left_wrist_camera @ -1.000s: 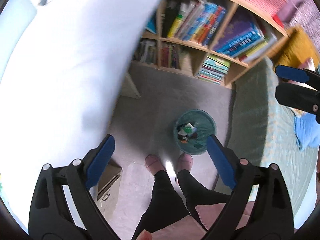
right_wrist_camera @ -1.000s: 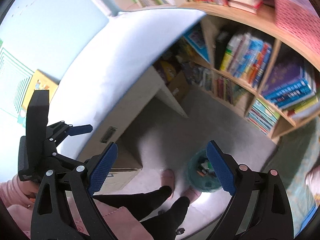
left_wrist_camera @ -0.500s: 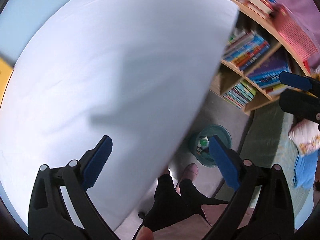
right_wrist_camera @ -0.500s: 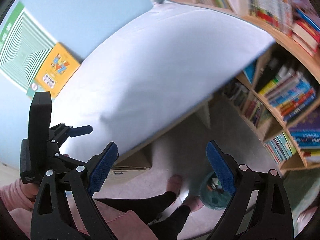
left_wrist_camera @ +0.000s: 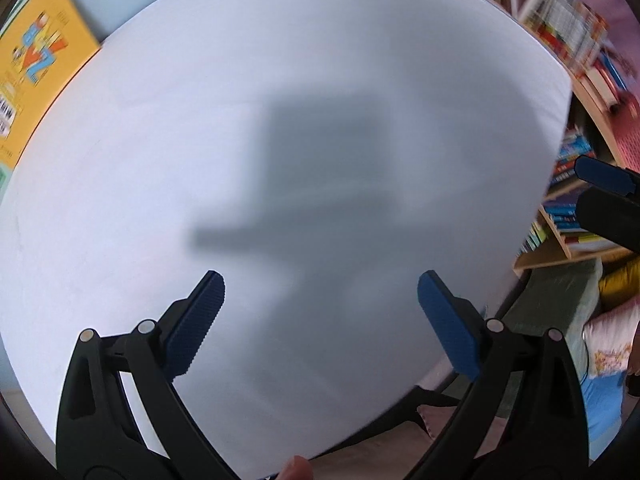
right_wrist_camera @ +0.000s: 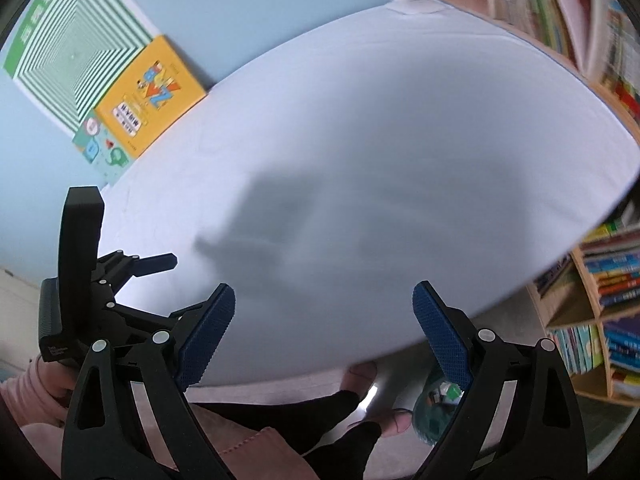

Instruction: Collect trash

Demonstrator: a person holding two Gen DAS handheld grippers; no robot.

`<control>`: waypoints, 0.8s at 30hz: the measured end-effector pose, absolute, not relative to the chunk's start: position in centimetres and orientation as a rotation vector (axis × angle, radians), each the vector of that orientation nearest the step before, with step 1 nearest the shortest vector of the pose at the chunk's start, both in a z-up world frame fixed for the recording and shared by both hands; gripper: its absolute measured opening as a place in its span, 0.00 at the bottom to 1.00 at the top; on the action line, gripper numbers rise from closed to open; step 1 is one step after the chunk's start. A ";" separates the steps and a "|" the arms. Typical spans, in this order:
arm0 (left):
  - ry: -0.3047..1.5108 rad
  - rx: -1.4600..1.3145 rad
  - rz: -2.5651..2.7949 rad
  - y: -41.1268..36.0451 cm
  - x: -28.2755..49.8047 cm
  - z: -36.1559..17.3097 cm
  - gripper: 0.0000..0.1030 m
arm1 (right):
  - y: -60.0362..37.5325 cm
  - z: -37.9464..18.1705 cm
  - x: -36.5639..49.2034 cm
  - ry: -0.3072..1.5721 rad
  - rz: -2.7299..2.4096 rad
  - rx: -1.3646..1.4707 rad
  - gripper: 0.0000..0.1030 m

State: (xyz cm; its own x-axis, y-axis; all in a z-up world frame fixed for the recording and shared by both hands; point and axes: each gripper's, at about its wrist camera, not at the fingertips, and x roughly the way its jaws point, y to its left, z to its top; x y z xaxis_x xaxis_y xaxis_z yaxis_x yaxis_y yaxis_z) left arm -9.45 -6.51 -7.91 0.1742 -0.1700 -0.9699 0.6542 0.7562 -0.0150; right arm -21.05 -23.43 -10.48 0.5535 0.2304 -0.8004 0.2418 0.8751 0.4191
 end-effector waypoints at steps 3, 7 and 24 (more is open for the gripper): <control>1.276 0.435 -0.579 -5.0 -8.2 -8.0 0.92 | -22.6 -10.5 -19.3 1.006 0.018 0.508 0.87; 1.287 0.397 -0.535 -3.0 -6.9 -8.1 0.92 | -21.2 -10.4 -17.3 1.014 0.050 0.488 0.87; 1.346 0.200 -0.274 2.3 -4.1 -9.0 0.92 | -16.3 -9.5 -9.7 1.081 0.281 0.326 0.87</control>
